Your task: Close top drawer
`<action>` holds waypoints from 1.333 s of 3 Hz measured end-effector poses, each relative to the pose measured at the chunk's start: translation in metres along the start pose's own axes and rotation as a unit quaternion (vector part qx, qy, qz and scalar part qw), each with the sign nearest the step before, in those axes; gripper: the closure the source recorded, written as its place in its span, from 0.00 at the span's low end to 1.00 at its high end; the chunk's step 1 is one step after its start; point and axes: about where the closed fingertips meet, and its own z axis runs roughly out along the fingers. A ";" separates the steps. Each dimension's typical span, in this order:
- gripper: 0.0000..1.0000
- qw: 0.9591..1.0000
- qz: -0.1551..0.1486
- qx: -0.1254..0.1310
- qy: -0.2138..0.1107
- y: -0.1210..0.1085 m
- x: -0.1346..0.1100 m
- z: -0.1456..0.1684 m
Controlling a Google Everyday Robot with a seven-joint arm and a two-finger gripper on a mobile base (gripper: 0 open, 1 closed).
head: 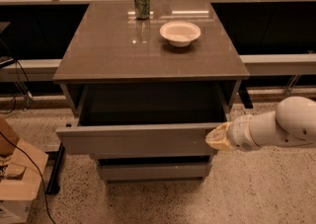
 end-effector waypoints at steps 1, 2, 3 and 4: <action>0.82 1.000 -0.010 0.002 -0.014 -0.019 -0.011 0.011; 0.58 1.000 -0.012 0.001 -0.020 -0.037 -0.017 0.024; 0.34 1.000 -0.013 -0.002 -0.022 -0.047 -0.021 0.033; 0.05 1.000 -0.014 -0.004 -0.022 -0.046 -0.021 0.035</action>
Offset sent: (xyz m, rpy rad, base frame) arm 0.0732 0.0117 -0.0035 0.0391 -0.0425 0.0201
